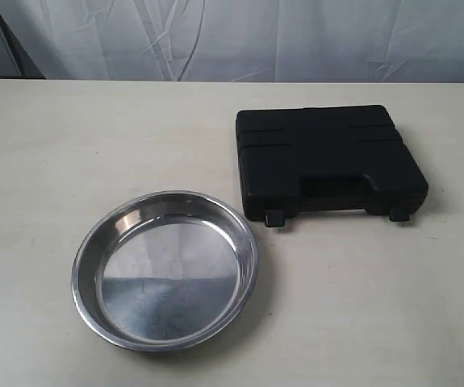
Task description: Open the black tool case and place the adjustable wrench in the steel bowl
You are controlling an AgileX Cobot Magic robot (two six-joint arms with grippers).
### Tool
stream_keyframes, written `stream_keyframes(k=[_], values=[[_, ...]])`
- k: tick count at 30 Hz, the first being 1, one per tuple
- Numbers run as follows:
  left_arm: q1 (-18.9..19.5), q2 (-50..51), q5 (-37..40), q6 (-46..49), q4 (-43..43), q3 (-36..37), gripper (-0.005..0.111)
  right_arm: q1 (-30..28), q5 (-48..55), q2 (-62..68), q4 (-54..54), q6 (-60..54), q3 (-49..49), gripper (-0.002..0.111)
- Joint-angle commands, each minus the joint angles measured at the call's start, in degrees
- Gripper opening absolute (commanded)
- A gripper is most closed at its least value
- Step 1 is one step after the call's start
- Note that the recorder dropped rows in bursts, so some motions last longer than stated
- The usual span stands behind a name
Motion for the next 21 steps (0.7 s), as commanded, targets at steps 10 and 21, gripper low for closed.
stream_keyframes(k=[10,21], values=[[-0.38,-0.30,0.00,-0.05,0.33,0.23,0.000,-0.26,-0.79,-0.24,-0.37,0.03,-0.41,-0.001],[-0.38,-0.30,0.00,-0.05,0.33,0.23,0.000,-0.26,-19.13,-0.24,8.85,1.74,-0.41,-0.001]])
